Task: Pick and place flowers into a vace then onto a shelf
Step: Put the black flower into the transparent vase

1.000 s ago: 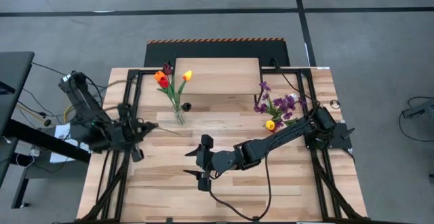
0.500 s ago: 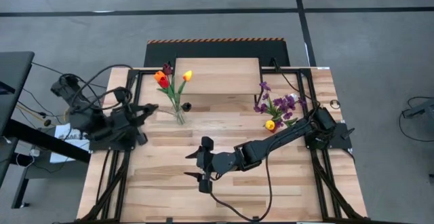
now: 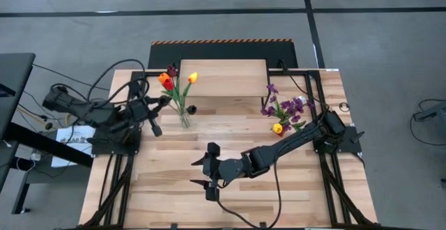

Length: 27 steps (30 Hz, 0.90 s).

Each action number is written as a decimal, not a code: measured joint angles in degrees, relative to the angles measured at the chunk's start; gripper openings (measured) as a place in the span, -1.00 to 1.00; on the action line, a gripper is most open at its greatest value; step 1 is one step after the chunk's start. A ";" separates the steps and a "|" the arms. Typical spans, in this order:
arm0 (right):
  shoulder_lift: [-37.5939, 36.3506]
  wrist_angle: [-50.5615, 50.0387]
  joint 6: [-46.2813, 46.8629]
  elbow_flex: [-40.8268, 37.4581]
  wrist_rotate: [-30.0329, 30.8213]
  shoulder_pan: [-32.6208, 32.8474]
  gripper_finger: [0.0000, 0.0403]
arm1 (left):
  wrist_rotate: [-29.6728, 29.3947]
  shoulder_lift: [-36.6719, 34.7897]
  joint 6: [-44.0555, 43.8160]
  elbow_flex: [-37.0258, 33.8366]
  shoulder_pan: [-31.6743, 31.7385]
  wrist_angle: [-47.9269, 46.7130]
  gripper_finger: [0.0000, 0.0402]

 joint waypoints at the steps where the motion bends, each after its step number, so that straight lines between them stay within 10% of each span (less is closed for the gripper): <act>1: 0.00 -0.02 0.00 0.00 0.00 0.08 0.27 | 0.12 0.00 0.00 0.00 0.63 -0.08 -1.00; 27: 0.00 -0.39 0.02 0.00 0.02 0.19 0.27 | 3.47 -0.45 -1.73 3.30 5.40 -3.63 -1.00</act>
